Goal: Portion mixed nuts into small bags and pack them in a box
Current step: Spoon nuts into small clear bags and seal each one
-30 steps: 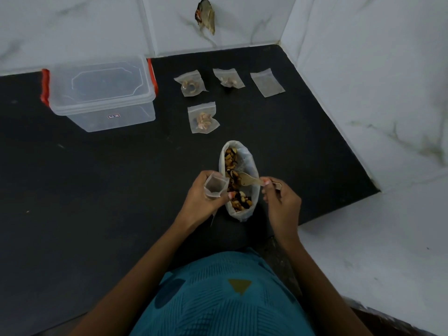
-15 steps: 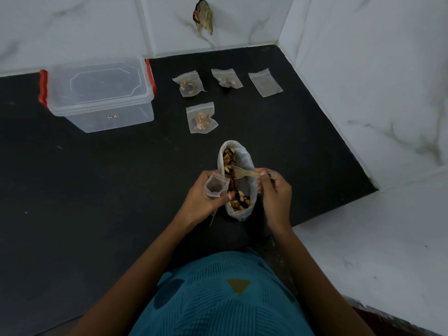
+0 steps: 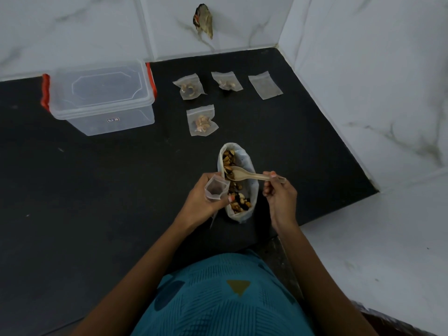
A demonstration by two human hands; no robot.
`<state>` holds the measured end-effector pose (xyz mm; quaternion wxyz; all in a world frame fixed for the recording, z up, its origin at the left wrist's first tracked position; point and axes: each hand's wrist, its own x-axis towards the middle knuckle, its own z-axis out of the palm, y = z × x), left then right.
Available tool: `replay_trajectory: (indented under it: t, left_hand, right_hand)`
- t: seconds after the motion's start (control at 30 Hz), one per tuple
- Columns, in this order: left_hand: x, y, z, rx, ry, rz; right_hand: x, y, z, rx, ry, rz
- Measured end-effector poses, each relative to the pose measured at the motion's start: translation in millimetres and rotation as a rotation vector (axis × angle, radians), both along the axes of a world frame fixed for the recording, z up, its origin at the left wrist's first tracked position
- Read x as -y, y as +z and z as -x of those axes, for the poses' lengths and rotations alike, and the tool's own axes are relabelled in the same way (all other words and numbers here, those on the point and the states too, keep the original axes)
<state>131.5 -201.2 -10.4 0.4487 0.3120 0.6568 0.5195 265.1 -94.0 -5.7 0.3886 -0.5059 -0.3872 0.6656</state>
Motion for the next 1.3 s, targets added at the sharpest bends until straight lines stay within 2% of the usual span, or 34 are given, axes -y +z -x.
replay_trajectory:
  t: [0.23,0.37,0.5,0.6,0.83,1.17,1.3]
  left_hand:
    - [-1.1,-1.8,0.4,-0.026,-0.006,0.004]
    - [-2.5,-8.7,0.6,-0.098,0.033,0.005]
    - [-4.1,-7.1,2.0,-0.036,0.007,0.009]
    - [-4.6,-5.6,1.3,-0.031,-0.012,0.004]
    - [-2.9,-8.9,8.1,-0.039,0.013,0.033]
    - [-2.5,-9.9,10.2,-0.047,0.025,0.037]
    - [-1.6,-2.4,11.8,-0.148,0.074,-0.007]
  right_hand:
    - [4.6,3.5,3.8,0.263,0.085,-0.263]
    - [7.5,3.0,2.2,0.305,0.048,-0.337]
    - [9.0,2.2,7.2,0.278,0.041,-0.277]
    - [7.7,-1.6,8.1,0.208,0.004,-0.137]
    - [1.2,-1.0,-0.6,-0.09,-0.083,0.101]
    - [-0.3,3.6,-7.6,-0.153,-0.069,0.17]
    - [0.2,17.7,-13.1,-0.183,-0.069,0.178]
